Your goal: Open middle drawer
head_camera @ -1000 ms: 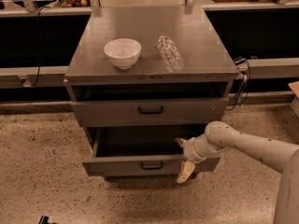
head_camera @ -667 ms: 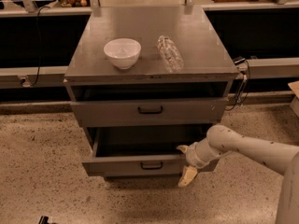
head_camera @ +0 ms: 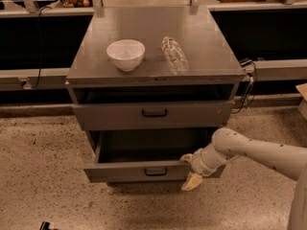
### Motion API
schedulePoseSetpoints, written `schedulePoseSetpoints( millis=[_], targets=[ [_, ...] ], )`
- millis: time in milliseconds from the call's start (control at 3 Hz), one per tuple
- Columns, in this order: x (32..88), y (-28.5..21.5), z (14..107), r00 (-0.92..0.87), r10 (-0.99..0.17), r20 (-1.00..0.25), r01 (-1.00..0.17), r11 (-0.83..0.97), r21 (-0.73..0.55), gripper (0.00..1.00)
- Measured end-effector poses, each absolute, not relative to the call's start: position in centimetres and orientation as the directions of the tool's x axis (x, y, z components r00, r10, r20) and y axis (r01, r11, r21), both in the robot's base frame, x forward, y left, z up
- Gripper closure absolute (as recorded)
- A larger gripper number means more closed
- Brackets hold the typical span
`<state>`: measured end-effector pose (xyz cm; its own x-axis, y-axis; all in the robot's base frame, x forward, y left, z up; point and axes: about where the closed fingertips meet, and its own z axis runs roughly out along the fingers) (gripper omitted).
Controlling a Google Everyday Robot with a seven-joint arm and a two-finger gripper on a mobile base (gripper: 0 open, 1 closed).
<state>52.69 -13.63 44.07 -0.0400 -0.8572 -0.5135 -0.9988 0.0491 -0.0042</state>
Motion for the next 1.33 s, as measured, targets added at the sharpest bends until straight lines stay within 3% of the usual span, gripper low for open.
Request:
schedulePoseSetpoints(
  millis=[667,1333],
  targets=[
    [49.7,-13.2,45.3,-0.021,-0.859,-0.512,-0.997,-0.016,0.069,0.32],
    [50.1,-12.8,48.5,0.044,-0.869,-0.492,-0.997,-0.069,0.032,0.22]
  ],
)
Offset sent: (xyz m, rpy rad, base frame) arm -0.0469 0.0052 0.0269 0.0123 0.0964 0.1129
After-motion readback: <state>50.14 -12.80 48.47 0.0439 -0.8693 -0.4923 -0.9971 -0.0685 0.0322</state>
